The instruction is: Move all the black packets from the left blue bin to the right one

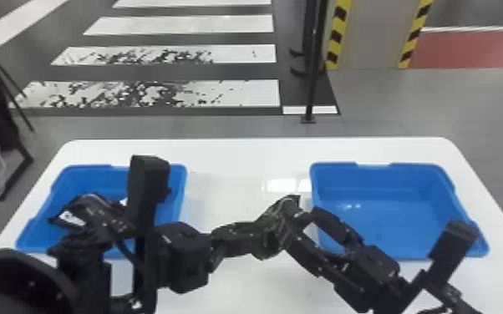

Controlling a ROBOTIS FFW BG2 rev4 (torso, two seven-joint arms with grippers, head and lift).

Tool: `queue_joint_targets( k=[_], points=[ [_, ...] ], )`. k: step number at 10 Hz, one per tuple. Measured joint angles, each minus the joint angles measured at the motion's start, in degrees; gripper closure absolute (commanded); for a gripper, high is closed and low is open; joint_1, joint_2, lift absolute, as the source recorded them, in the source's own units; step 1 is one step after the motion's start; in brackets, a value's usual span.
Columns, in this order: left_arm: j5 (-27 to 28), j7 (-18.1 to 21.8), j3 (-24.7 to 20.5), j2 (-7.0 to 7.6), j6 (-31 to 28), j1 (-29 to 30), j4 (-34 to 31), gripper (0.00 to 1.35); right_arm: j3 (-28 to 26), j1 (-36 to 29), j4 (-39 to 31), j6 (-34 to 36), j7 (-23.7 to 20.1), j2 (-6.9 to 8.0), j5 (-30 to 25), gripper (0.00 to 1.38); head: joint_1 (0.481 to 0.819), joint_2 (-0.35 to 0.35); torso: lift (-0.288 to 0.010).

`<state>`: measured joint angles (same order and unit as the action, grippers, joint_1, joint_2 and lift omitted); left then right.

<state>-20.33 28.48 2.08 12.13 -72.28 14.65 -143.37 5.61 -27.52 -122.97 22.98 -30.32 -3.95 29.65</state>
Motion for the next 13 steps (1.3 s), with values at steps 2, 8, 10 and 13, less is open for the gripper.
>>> queue_joint_targets(
  k=[2,8,10,13],
  points=[
    [-0.9,0.0,1.0,0.00,0.0,0.0,0.0,1.21,0.1,2.0,2.4,-0.6,0.0,-0.01,0.2,1.13,0.695,0.028,-0.138],
    [-3.3,-0.3,0.6,-0.21,2.3,0.9,0.8,0.52,0.0,3.3,5.1,-4.4,0.4,0.00,2.5,1.28,0.695,0.002,-0.138],
    [-5.5,-0.5,-1.7,-1.08,6.1,3.2,1.6,0.11,-0.7,5.2,7.7,-5.3,0.7,0.00,4.3,1.28,0.695,0.002,-0.138],
    [-9.0,-0.4,-6.5,-2.64,12.8,9.8,0.2,0.12,-6.3,12.0,15.9,-9.6,1.6,-0.87,4.2,1.28,0.695,-0.065,-0.138]
  ],
)
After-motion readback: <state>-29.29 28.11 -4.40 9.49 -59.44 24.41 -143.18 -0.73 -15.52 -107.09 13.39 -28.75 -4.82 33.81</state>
